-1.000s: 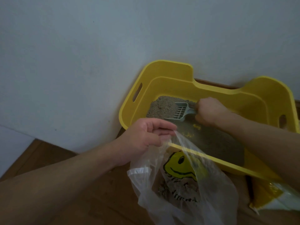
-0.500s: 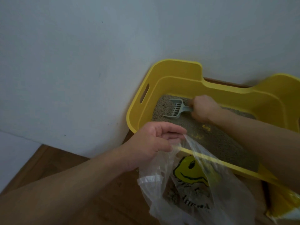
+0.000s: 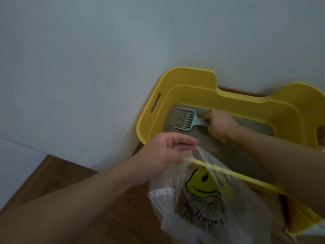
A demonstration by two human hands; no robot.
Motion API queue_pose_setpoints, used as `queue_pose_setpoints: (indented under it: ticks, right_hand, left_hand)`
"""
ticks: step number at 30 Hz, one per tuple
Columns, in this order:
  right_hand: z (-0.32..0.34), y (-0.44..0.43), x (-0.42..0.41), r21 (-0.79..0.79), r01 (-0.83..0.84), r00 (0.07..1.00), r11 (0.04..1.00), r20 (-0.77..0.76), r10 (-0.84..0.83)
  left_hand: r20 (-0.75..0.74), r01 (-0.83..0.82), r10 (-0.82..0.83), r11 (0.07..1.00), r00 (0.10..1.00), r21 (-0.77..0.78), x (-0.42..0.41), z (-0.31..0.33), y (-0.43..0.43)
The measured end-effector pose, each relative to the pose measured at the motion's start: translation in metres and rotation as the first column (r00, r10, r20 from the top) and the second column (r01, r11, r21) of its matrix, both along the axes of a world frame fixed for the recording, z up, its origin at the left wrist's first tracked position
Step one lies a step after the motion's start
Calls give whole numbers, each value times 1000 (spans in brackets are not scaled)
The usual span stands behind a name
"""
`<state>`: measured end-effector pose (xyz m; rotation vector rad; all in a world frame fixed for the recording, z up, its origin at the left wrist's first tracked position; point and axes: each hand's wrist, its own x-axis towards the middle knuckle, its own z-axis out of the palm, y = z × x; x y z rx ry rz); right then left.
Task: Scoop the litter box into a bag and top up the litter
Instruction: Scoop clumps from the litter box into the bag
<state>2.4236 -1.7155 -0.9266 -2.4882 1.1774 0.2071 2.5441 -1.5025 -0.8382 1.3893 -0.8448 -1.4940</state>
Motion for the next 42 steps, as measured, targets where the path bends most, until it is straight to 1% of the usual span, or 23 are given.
queue_pose_setpoints:
  ticks: [5,10,17,20,25,31,34,38,42]
  right_hand:
    - [4,2,-6,16,-21,1000,1000,8,20]
    - [16,1,-21,26,-4,1000,1000,13,4]
    - [37,-5,-40,-21,-12,1000,1000,-7,12]
    - [44,-3,-46,-43,-10,1000,999,16,11]
    - [53,2,-52,-14,-14,1000,1000,12,14]
    - [68,9,-62,-36,-35,999,999,29,36]
    - [79,13,-70,-65,-68,998,996,0,68]
    - [99,20,-84,-95,-80,997,992,2,80]
    - [119,31,-102,-105,-92,996,990,9,93]
  left_hand:
    - [37,10,-10,1000,999,12,0,3,1]
    - [52,1,-2,1000,999,13,-2,6,0]
    - [96,13,-18,998,995,55,-1,15,1]
    - [117,-2,-6,998,993,65,-1,18,3]
    - [146,3,-15,997,989,78,0,22,8]
    - [173,-2,-12,997,985,80,1,28,15]
    - [172,-2,-14,996,985,91,1,30,19]
    - [173,9,-27,995,985,104,1,34,24]
    - [222,30,-52,994,974,101,-2,39,30]
